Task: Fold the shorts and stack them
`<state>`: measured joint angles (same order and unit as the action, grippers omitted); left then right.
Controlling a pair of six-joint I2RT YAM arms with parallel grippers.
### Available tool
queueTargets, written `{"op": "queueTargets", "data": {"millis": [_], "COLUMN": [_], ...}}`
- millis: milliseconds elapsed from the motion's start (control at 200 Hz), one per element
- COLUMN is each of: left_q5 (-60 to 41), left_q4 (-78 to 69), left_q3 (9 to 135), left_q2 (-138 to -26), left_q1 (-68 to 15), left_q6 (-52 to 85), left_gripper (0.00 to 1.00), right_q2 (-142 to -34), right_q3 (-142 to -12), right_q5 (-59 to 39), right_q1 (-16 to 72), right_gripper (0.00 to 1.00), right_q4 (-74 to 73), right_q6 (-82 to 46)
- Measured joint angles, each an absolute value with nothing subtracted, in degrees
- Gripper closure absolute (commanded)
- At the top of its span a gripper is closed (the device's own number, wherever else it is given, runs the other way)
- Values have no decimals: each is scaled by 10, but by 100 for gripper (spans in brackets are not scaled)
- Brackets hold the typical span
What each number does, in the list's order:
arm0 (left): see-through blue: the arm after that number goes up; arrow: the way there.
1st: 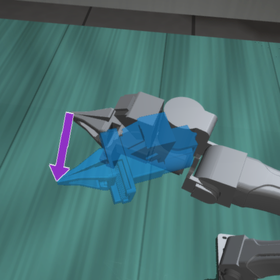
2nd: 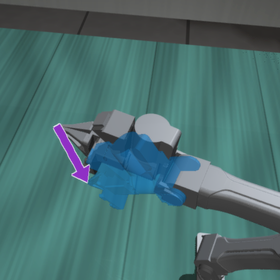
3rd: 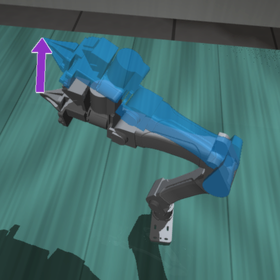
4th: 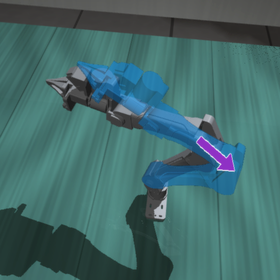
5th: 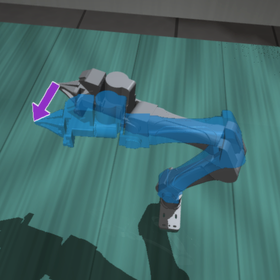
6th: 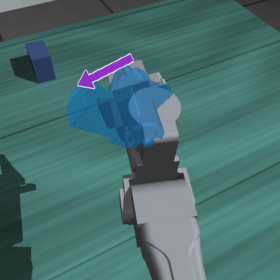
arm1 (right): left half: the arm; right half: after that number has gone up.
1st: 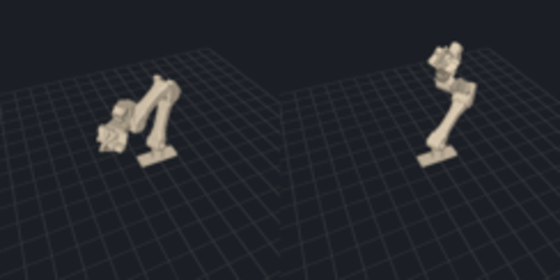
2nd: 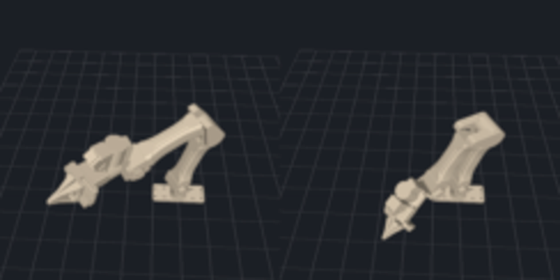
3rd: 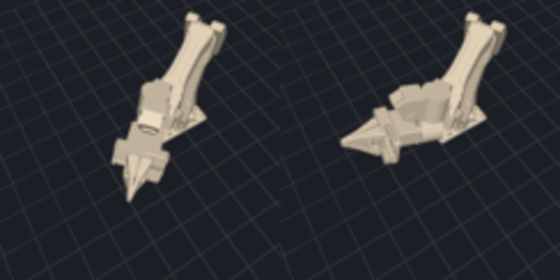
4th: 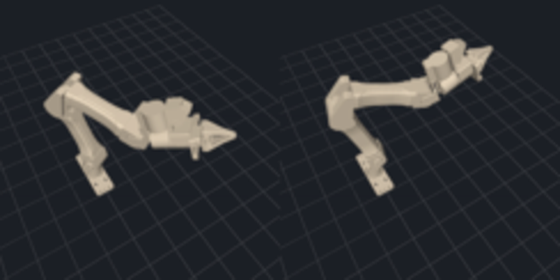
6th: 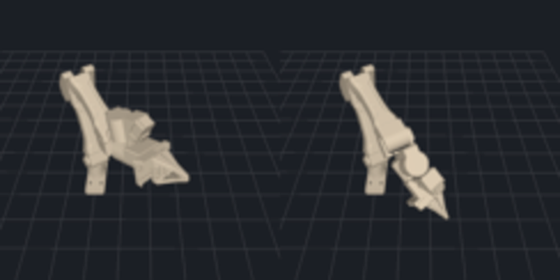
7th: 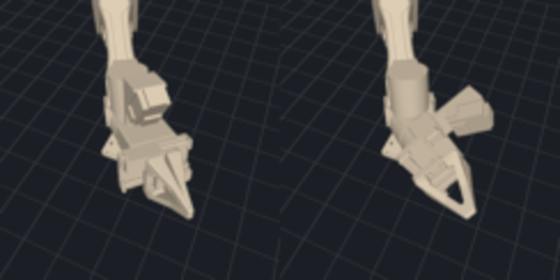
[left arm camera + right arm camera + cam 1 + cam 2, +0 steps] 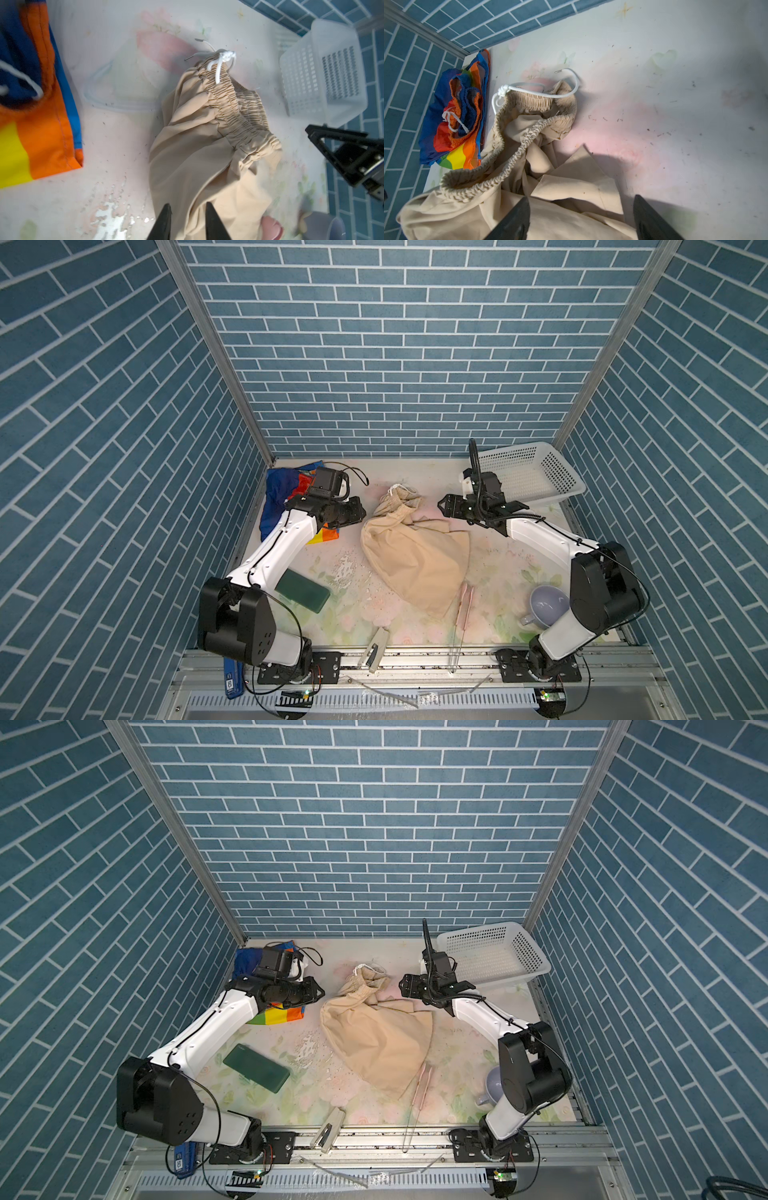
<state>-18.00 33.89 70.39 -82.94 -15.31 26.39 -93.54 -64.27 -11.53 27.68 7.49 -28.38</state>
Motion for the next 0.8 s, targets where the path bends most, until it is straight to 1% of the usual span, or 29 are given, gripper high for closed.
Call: {"op": "queueTargets", "data": {"millis": [55, 120, 245, 415, 550, 720, 755, 800], "left_q5": [-172, -161, -130, -64, -28, 6, 9, 11], "left_q4": [340, 341, 361, 396, 427, 460, 464, 467], "left_q3": [717, 731, 788, 929, 988, 998, 997, 997], "left_q2": [-828, -828, -858, -989, -1074, -1114, -1117, -1120], "left_q1": [-154, -159, -206, -317, -370, -380, -380, -378], "left_q6": [260, 255, 238, 191, 166, 154, 153, 150], "left_gripper": [32, 26, 23, 20, 20, 19, 23, 35], "right_q2": [-939, -940, -939, -925, -889, -843, -840, -839], "right_q3": [-643, -643, -643, -641, -619, -572, -569, -568], "right_q5": [-116, -116, -114, -103, -96, -83, -81, -80], "right_q1": [285, 291, 296, 291, 276, 253, 250, 249], "right_gripper": [21, 21, 21, 22, 22, 22, 22, 22], "right_q4": [76, 79, 79, 78, 63, 48, 49, 49], "right_q6": [-280, -275, -266, -266, -268, -272, -272, -272]}}
